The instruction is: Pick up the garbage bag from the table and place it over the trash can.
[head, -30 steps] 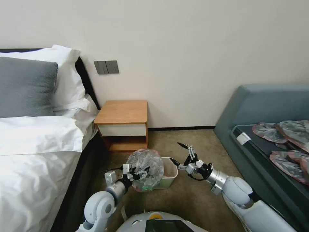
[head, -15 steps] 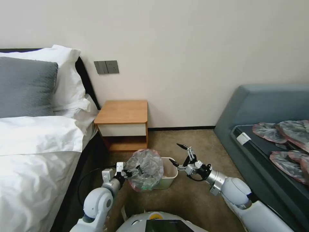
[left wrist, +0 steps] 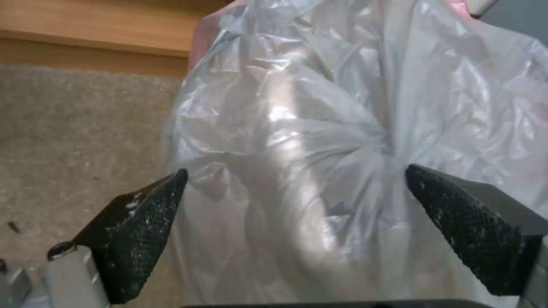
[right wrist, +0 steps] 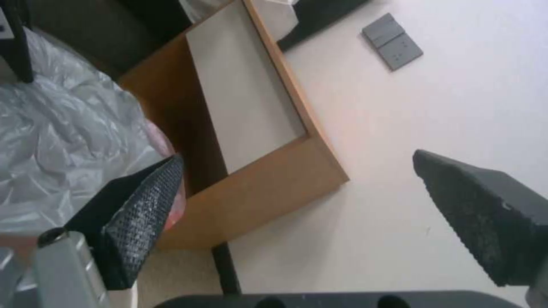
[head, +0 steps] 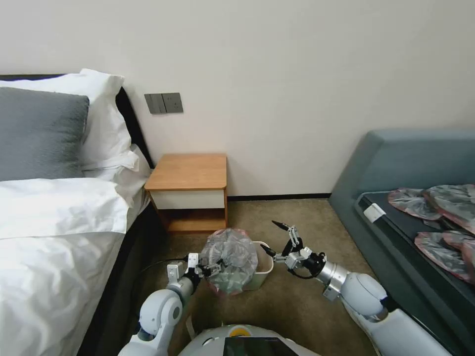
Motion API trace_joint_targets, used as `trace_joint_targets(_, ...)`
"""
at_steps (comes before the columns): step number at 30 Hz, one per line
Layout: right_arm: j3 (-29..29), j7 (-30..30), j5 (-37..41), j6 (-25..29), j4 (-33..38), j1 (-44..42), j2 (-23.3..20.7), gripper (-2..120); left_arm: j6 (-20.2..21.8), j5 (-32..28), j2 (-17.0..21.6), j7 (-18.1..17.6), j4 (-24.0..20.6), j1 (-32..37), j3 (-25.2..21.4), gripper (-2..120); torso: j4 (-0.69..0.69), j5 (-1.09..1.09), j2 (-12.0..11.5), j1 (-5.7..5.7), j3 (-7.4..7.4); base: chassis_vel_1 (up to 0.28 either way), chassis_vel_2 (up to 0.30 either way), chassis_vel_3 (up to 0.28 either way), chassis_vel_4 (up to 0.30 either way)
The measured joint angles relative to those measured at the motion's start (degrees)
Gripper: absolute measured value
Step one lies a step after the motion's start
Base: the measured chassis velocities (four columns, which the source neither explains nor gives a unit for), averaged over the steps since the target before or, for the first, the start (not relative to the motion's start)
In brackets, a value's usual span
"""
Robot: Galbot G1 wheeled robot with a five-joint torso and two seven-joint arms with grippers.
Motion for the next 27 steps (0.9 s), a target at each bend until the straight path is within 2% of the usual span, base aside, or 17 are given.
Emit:
trace_joint_targets(13, -0.1, 0.0, -0.2, 0.4, -0.2, 0.0, 0.5, 100, -0.8, -0.3, 0.0, -0.8, -1.3, 0.3, -1.5, 95, 0.00, 0.00, 0.0, 0.00, 0.00, 0.000, 0.000, 0.000, 0.000)
trace_joint_targets(22, 0.0, 0.0, -0.5, 0.5, -0.1, -0.6, 0.9, 100, 0.4, 0.4, -1.0, -0.9, 1.8, -1.4, -1.3, 93, 0.00, 0.00, 0.0, 0.00, 0.00, 0.000, 0.000, 0.000, 0.000)
trace_joint_targets(26, 0.0, 0.0, -0.6, 0.6, 0.0, -0.8, 1.1, 100, 1.4, 1.1, -2.1, -0.8, 2.8, -2.4, -0.4, 89, 0.00, 0.00, 0.0, 0.00, 0.00, 0.000, 0.000, 0.000, 0.000)
trace_joint_targets(27, 0.0, 0.0, -0.7, 0.6, 0.0, -0.8, 1.1, 100, 1.6, 1.2, -2.5, -0.7, 3.1, -2.6, -0.1, 83, 0.00, 0.00, 0.0, 0.00, 0.00, 0.000, 0.000, 0.000, 0.000)
